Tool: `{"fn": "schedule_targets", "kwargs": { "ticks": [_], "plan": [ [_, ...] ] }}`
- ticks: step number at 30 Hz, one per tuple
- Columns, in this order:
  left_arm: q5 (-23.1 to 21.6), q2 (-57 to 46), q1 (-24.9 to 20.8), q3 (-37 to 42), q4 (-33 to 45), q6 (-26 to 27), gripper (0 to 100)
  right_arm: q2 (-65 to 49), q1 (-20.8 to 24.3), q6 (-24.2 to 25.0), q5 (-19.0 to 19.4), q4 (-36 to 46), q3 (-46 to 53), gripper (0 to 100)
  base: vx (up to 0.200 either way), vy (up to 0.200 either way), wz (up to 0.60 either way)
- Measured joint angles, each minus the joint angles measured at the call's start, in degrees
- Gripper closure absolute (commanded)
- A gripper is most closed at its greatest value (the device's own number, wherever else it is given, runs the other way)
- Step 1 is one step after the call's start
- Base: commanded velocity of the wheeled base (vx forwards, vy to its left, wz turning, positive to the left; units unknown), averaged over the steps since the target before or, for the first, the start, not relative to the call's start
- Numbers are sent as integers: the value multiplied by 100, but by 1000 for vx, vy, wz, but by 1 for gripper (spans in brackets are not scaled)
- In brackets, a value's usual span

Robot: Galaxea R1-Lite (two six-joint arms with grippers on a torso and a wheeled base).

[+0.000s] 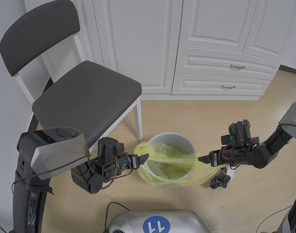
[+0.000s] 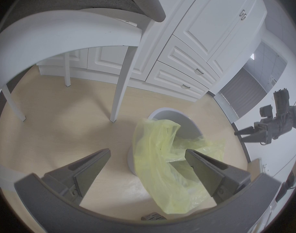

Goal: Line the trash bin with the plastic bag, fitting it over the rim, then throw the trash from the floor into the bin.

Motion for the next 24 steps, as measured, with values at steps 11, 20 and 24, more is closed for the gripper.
{"fn": "schedule_targets", "kwargs": {
  "ticks": [11, 20, 24],
  "plan": [
    [-138, -556, -24, 512, 408, 173, 0, 341, 480, -422, -377, -2324, 617, 0, 0, 0, 0],
    [-134, -897, -69, 866, 507, 191, 0, 571, 681, -2124, -193, -2042, 427, 0, 0, 0, 0],
    [-116, -1019, -105, 1014, 495, 194, 0, 579, 703, -2619, -38, -1005, -128, 0, 0, 0, 0]
  ]
}}
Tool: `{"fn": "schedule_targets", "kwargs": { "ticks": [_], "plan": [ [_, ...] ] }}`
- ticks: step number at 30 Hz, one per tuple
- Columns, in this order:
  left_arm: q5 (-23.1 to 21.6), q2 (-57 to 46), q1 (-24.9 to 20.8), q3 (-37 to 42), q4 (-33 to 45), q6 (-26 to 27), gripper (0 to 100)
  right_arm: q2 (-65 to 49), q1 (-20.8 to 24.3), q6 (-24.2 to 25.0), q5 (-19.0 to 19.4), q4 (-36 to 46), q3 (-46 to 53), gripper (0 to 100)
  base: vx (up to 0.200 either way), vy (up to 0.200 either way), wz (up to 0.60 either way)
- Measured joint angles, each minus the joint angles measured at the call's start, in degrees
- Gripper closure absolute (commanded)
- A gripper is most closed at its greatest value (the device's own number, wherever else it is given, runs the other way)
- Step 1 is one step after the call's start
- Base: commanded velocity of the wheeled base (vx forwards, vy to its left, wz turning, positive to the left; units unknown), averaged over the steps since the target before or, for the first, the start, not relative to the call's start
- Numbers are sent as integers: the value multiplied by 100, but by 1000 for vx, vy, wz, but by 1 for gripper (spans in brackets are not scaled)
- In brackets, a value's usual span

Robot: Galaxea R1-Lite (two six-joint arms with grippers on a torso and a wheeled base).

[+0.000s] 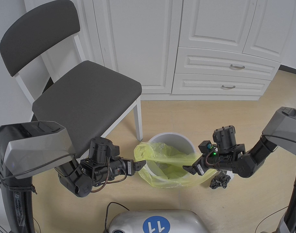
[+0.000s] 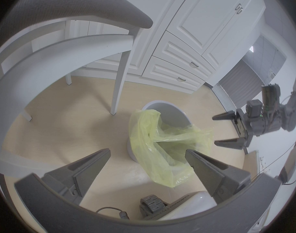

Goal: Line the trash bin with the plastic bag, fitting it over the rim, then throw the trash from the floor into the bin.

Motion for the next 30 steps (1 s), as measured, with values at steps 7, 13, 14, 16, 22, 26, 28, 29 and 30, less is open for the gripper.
{"fn": "schedule_targets", "kwargs": {
  "ticks": [7, 13, 14, 16, 22, 26, 28, 29, 30],
  "plan": [
    [20, -223, -52, 212, -16, 0, 0, 123, 33, -516, 490, 1426, -1251, 0, 0, 0, 0],
    [22, -358, -52, 305, -82, 6, 0, 518, 143, -670, 653, 1782, -1751, 0, 0, 0, 0],
    [24, -369, -50, 308, -88, 6, 0, 578, 149, -672, 653, 1790, -1773, 0, 0, 0, 0],
    [24, -384, -49, 322, -99, 4, 0, 713, 168, -679, 653, 1770, -1816, 0, 0, 0, 0],
    [24, -408, -46, 346, -104, 4, 0, 1050, 173, -646, 646, 1749, -1907, 0, 0, 0, 0],
    [26, -411, -39, 369, -106, 2, 0, 1165, 140, -627, 645, 1748, -1909, 0, 0, 0, 0],
    [30, -413, -41, 380, -106, 4, 0, 1203, 134, -622, 646, 1746, -1902, 100, 0, 0, 0],
    [33, -413, -46, 380, -104, 4, 0, 1223, 129, -617, 645, 1746, -1902, 100, 0, 0, 0],
    [33, -413, -50, 380, -106, 4, 0, 1246, 121, -611, 645, 1748, -1907, 100, 0, 0, 0]
  ]
}}
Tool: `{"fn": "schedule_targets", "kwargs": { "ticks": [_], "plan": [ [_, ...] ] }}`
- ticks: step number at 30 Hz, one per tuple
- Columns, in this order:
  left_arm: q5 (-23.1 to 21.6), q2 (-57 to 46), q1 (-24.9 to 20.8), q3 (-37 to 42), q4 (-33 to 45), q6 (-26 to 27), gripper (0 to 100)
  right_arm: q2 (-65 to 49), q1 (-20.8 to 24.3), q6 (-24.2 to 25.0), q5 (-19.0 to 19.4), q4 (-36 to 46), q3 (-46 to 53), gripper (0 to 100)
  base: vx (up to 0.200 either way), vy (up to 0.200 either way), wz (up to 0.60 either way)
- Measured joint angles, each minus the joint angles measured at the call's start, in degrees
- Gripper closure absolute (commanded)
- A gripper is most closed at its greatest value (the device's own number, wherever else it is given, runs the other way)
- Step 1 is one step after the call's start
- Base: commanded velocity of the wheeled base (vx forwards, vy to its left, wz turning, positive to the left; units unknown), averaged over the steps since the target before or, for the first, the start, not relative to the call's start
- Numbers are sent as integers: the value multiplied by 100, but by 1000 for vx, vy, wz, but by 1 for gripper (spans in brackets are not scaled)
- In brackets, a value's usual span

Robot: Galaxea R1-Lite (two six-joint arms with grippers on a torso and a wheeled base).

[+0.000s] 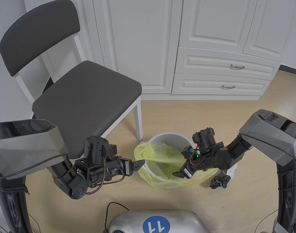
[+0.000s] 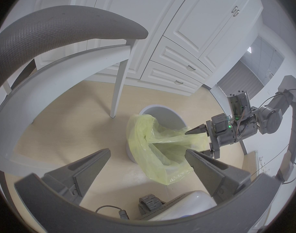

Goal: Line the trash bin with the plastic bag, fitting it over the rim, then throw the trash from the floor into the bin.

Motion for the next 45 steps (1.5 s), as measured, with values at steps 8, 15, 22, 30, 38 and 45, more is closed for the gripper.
{"fn": "schedule_targets", "kwargs": {
  "ticks": [8, 15, 22, 30, 38, 45],
  "plan": [
    [-5, 24, -5, 0, 0, 7, 0, 182, -24, 16, -21, -5, -85, 100, 0, 0, 0],
    [-2, 22, -11, 0, 0, 5, 0, 116, -24, 90, 4, -11, -98, 100, 0, 0, 0],
    [-2, 0, -22, 16, 0, 5, 0, -130, -63, 419, 41, -13, -39, 100, 0, 0, 0],
    [-2, -33, -29, 55, -68, 5, 0, -332, -151, 1163, 44, 9, -34, 100, 0, 0, 0],
    [-2, -45, -29, 71, -88, 7, 0, -411, -184, 2403, 48, 1, -48, 100, 0, 0, 0],
    [-2, -52, -22, 73, -85, 5, 0, -444, -182, 3606, 24, -22, -96, 100, 0, 0, 0]
  ]
}}
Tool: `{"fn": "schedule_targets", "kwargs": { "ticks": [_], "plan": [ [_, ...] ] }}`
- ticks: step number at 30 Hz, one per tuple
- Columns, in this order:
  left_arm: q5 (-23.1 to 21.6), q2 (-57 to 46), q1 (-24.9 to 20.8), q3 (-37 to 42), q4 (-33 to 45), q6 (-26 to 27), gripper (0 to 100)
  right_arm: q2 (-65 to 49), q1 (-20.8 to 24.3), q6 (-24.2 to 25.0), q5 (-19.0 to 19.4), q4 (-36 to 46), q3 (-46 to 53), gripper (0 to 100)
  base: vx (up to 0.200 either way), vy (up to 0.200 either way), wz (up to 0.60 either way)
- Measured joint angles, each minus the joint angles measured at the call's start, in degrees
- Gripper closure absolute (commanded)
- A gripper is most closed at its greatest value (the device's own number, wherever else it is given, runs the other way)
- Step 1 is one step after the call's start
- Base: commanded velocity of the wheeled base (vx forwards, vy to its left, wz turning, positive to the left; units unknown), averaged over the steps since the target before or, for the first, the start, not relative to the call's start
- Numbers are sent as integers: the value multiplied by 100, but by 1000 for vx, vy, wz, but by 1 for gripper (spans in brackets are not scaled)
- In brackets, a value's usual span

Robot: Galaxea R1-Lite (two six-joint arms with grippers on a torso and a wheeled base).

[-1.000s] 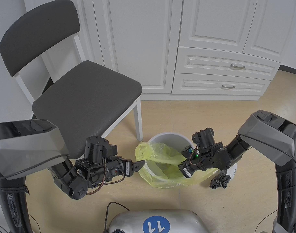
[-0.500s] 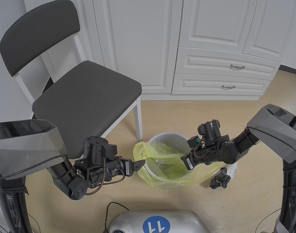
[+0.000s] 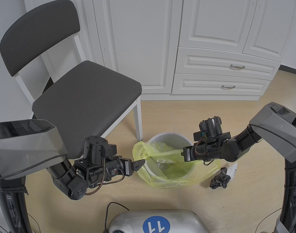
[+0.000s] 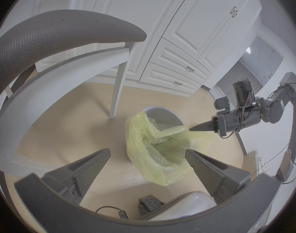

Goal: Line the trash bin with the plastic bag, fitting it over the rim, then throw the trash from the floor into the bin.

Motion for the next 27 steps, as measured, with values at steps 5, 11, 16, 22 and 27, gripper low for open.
{"fn": "schedule_targets", "kwargs": {
  "ticks": [5, 11, 16, 22, 27],
  "plan": [
    [0, -4, 22, -5, -2, 0, 0, -22, 24, 1098, -24, -311, 49, 100, 0, 0, 0],
    [2, 2, 30, -21, -9, -9, 0, 38, 17, 2061, -38, -1376, 149, 100, 0, 0, 0],
    [9, 33, 33, -52, -119, -17, 0, 272, -57, 2556, -49, -2146, 140, 100, 0, 0, 0],
    [16, 74, 48, -62, -356, -24, 0, 768, -122, 2962, -475, -2855, -179, 100, 0, 0, 0],
    [17, 96, 65, -40, -519, -27, 0, 1240, -166, 3250, -1068, -3174, -784, 100, 0, 0, 0]
  ]
}}
